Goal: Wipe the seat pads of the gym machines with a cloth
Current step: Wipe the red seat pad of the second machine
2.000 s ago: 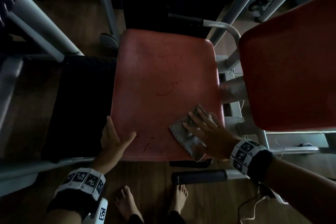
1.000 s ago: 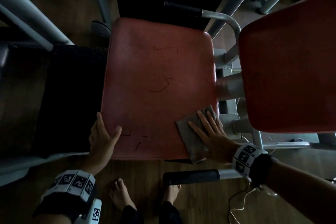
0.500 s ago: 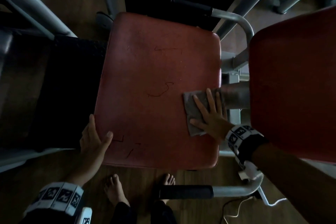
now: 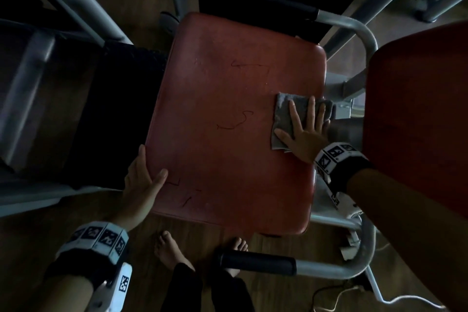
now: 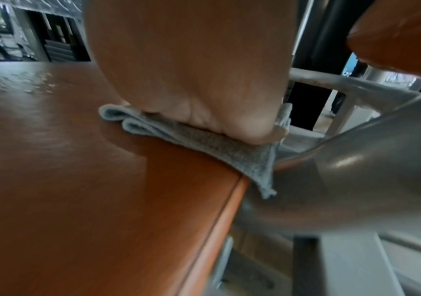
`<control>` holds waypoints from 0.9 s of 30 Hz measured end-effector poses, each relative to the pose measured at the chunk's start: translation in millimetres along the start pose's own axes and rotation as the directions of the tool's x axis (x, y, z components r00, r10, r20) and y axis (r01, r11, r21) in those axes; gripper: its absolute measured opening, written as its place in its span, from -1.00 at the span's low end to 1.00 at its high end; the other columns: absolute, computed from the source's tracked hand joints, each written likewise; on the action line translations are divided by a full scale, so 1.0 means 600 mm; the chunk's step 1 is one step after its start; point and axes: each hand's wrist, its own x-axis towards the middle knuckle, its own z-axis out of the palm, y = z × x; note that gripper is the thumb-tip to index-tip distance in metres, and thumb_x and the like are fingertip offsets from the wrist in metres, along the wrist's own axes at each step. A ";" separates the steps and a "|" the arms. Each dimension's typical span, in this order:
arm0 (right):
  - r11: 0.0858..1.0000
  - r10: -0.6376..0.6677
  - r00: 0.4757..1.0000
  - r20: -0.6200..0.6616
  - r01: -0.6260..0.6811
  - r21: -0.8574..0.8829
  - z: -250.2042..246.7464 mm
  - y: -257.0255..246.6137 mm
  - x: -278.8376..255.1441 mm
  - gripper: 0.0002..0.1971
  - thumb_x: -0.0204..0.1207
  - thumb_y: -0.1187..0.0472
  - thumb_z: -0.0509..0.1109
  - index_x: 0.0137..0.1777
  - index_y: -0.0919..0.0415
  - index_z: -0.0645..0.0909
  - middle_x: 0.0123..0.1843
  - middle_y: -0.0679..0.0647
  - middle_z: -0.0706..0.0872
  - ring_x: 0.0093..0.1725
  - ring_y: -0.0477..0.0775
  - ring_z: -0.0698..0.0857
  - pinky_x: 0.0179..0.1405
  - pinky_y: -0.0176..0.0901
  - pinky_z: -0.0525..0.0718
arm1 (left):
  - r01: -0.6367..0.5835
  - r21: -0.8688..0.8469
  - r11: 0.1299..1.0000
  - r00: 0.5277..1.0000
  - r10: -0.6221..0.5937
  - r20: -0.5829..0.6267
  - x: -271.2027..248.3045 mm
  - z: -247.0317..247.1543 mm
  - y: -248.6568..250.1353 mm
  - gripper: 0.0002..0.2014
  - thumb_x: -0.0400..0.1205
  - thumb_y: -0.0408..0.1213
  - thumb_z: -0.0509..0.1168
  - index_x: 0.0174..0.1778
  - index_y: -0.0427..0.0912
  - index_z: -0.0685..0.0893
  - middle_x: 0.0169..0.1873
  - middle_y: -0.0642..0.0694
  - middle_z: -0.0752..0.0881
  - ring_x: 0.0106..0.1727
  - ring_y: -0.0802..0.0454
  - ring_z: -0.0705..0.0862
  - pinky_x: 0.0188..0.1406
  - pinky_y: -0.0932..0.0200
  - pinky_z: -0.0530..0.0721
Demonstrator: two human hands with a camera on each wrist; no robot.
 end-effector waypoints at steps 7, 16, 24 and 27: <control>0.993 -0.081 0.993 0.085 0.088 -0.077 0.045 -0.034 -0.094 -0.13 0.37 -0.58 -0.31 0.59 -0.25 -0.51 0.65 0.15 -0.52 0.63 0.37 -0.42 0.55 0.49 -0.26 | 0.004 -0.009 1.000 1.000 -0.004 0.016 -0.006 -0.005 0.006 0.12 0.22 0.71 -0.12 0.66 0.26 -0.22 0.67 -0.14 0.05 0.64 -0.28 0.13 0.54 -0.37 0.15; 0.866 -0.440 0.892 0.105 0.452 -0.215 0.089 -0.089 -0.176 -0.22 0.53 -0.47 -0.27 0.67 -0.17 -0.34 0.68 0.11 -0.47 0.63 0.29 -0.46 0.59 0.46 -0.18 | -0.020 -0.096 0.995 0.999 0.023 0.025 -0.002 -0.008 0.003 0.06 0.27 0.67 -0.20 0.68 0.24 -0.12 0.68 -0.07 0.10 0.65 -0.24 0.11 0.54 -0.29 0.09; 0.646 -0.690 0.712 0.131 0.688 -0.332 0.076 -0.175 -0.168 -0.25 0.54 -0.48 -0.04 0.67 -0.17 0.12 0.69 0.15 0.16 0.61 0.30 0.20 0.47 0.34 0.26 | -0.131 -0.327 0.936 0.989 0.148 0.026 -0.034 -0.037 -0.005 -0.29 0.67 0.28 0.03 0.70 0.07 0.09 0.66 0.02 0.20 0.55 0.23 0.19 0.60 0.00 0.18; 0.615 -0.722 0.685 0.095 0.699 -0.364 0.068 -0.179 -0.167 -0.28 0.53 -0.45 0.02 0.66 -0.21 0.15 0.57 0.10 0.33 0.48 0.23 0.32 0.34 0.23 0.30 | -0.126 -0.307 0.943 0.992 0.119 -0.041 -0.047 -0.049 -0.020 -0.45 0.74 0.10 0.05 0.64 0.00 0.29 0.58 0.04 0.37 0.50 0.26 0.31 0.48 0.19 0.29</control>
